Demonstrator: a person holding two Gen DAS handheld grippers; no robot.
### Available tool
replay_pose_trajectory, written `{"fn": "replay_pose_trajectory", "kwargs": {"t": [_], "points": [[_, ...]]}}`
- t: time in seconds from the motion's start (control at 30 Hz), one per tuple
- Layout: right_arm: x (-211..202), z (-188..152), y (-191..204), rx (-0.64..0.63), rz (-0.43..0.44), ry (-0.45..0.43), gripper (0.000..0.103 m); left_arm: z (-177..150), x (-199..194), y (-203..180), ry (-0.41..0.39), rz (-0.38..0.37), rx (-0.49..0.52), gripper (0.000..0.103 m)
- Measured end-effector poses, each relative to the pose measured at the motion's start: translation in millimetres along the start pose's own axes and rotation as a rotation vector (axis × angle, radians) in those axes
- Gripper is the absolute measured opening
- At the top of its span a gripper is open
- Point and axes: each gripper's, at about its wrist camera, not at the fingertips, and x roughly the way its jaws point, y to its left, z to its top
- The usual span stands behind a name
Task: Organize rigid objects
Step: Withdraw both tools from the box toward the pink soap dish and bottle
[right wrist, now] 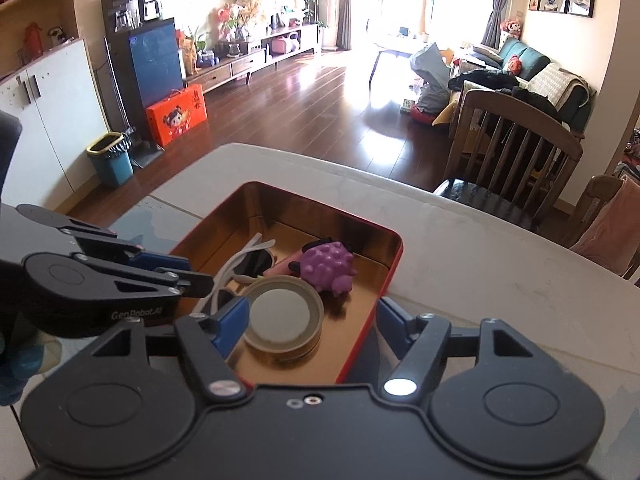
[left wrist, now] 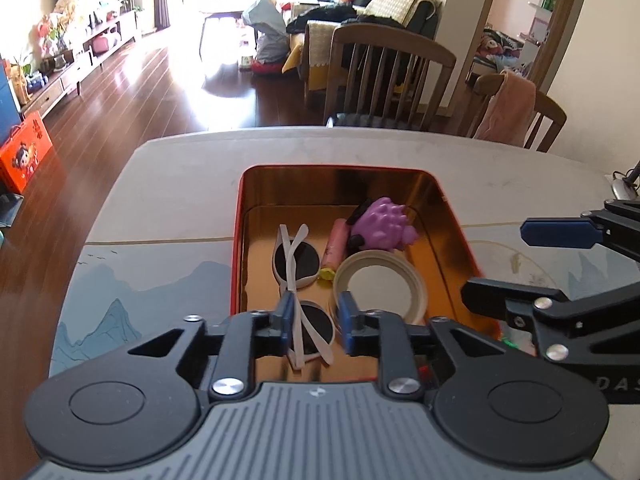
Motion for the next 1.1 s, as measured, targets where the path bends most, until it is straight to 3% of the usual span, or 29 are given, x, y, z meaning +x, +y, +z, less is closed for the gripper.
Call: {"fn": "replay_pose_trajectory", "kwargs": {"t": [0.07, 0.13, 0.7, 0.77, 1.1], "points": [[-10.0, -3.6, -0.1, 0.006, 0.005, -0.012, 0.076, -2.9, -8.3, -1.8, -0.011, -0.004, -0.001, 0.042], [-20.7, -7.2, 0.4, 0.012, 0.006, -0.026, 0.076, -6.2, -18.2, -3.2, -0.032, 0.001, -0.011, 0.061], [-97.5, -48.9, -17.9, 0.094, 0.035, -0.116, 0.102, -32.5, -85.4, -26.9, -0.137, 0.028, -0.021, 0.077], [-103.7, -54.9, -19.8, 0.096, 0.036, -0.12, 0.103, -37.8, -93.1, -29.5, -0.155, 0.018, -0.032, 0.082], [-123.3, -89.8, -26.9, 0.102, 0.05, -0.128, 0.103, -57.1, -107.9, -46.8, -0.17, 0.028, -0.031, 0.083]]}}
